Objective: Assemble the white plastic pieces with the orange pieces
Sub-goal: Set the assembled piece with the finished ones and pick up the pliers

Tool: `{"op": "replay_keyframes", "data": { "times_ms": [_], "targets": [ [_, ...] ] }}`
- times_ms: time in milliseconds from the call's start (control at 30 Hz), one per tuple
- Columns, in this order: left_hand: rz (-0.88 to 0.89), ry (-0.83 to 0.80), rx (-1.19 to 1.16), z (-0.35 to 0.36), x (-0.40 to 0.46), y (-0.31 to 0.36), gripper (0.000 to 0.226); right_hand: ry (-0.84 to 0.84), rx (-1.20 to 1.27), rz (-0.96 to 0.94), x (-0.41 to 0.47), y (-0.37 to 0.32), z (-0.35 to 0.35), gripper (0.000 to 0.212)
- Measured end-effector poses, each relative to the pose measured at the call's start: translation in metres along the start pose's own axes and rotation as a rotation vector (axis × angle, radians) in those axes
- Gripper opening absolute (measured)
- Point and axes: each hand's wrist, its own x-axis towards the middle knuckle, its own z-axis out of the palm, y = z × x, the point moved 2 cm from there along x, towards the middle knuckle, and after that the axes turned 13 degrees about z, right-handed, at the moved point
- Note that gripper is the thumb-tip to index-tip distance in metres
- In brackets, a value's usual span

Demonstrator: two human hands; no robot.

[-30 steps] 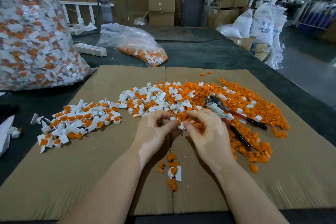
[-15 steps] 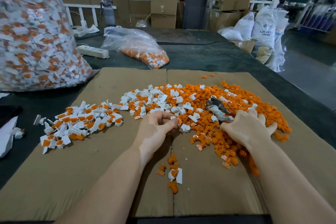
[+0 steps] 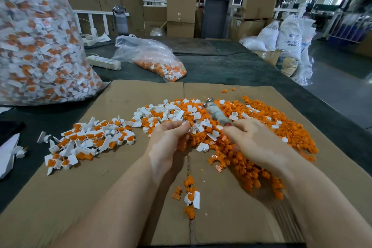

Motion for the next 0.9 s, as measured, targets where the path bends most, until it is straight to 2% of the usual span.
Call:
{"op": "replay_keyframes", "data": {
  "times_ms": [100,467,567,700,900],
  "targets": [
    [-0.009,0.033,-0.012,0.003,0.003,0.005,0.004,-0.153,0.005,0.008,-0.008,-0.01,0.01,0.036],
    [0.005,0.122,0.047,-0.004,0.003,0.008,0.006,-0.378,0.156,0.131,-0.01,-0.014,0.022,0.026],
    [0.014,0.136,0.012,-0.003,0.002,0.008,0.012,-0.335,0.117,0.087,-0.01,-0.015,0.024,0.027],
    [0.02,0.144,-0.051,0.0,0.0,0.009,0.015,-0.188,0.003,-0.022,-0.011,-0.017,0.029,0.034],
    [0.011,0.161,-0.036,0.003,-0.002,0.008,0.011,-0.087,-0.031,-0.037,-0.012,-0.016,0.036,0.031]
  ]
}}
